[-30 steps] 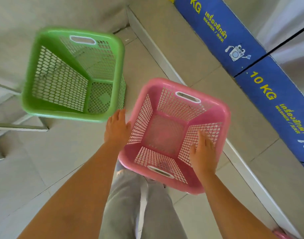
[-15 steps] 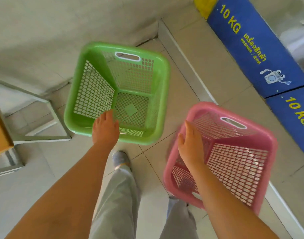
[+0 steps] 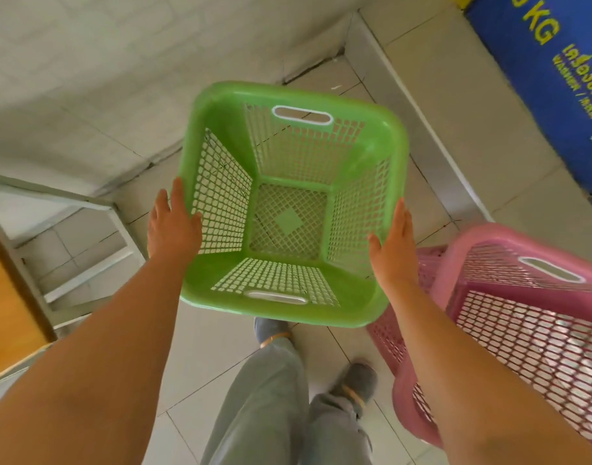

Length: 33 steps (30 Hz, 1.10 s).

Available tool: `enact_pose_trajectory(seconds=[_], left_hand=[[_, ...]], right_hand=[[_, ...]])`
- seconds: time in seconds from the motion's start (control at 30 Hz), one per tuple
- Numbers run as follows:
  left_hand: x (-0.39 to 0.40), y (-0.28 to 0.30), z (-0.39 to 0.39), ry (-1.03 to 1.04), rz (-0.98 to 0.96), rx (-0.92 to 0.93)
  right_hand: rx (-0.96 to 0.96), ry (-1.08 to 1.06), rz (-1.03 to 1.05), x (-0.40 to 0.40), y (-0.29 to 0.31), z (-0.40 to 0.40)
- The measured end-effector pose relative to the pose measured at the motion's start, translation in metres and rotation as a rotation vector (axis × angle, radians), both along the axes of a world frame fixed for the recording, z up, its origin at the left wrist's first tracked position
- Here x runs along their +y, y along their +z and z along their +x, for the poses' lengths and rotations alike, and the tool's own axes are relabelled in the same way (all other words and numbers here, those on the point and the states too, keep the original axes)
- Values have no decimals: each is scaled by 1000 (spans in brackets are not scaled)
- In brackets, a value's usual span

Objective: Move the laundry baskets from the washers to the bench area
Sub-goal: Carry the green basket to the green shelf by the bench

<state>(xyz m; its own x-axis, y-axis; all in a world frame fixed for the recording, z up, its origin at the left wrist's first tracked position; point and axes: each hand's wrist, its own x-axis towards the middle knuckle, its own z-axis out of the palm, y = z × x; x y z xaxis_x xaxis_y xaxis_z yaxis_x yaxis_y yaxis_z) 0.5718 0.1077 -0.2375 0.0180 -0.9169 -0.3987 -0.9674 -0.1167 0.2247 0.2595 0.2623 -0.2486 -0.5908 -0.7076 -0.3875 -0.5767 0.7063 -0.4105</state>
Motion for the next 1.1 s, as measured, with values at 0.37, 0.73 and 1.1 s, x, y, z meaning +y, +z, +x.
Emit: enact_pose_trajectory(seconds=[0.37, 0.73, 1.1], left_hand=[[3, -21, 5, -30, -78, 132], [104, 76, 35, 86, -82, 68], [301, 189, 93, 441, -166, 153]], right_hand=[[-19, -31, -107, 9, -22, -1], [60, 145, -149, 73, 75, 17], [48, 400, -195, 174, 191, 56]])
